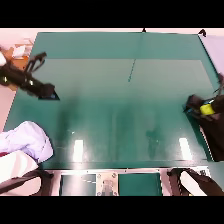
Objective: Fold the shirts.
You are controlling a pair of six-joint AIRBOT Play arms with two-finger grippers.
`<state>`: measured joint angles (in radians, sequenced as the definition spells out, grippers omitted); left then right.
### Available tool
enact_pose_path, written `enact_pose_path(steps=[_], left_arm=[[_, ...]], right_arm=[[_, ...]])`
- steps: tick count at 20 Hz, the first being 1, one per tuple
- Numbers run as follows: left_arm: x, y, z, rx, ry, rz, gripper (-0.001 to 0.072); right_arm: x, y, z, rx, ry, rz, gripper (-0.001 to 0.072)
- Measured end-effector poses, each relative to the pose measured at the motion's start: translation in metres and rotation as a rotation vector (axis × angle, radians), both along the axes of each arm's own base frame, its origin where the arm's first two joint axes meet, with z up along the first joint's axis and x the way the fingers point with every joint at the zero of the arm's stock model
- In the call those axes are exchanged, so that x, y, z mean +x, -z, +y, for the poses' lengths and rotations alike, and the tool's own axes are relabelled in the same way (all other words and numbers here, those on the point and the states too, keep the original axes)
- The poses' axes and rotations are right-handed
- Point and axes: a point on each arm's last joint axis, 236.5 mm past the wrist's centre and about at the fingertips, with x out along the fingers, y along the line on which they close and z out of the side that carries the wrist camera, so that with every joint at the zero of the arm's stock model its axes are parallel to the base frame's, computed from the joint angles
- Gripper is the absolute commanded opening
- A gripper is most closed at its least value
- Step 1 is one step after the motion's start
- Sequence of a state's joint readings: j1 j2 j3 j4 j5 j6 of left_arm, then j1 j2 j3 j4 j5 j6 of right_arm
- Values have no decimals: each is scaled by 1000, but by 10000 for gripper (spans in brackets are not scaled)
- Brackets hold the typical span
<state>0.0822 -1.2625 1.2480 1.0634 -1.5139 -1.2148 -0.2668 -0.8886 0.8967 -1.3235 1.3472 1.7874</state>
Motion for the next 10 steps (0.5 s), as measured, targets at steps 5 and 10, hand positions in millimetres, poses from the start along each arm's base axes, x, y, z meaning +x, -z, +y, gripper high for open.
enact_pose_path(steps=[5, 10], left_arm=[[-36, 23, 1, 17, -16, 13, 22], [-39, 28, 3, 26, -27, -1, 23]], right_arm=[[-19, 20, 50, 4, -130, -51, 15], [-23, 24, 62, 5, -163, -67, 15]])
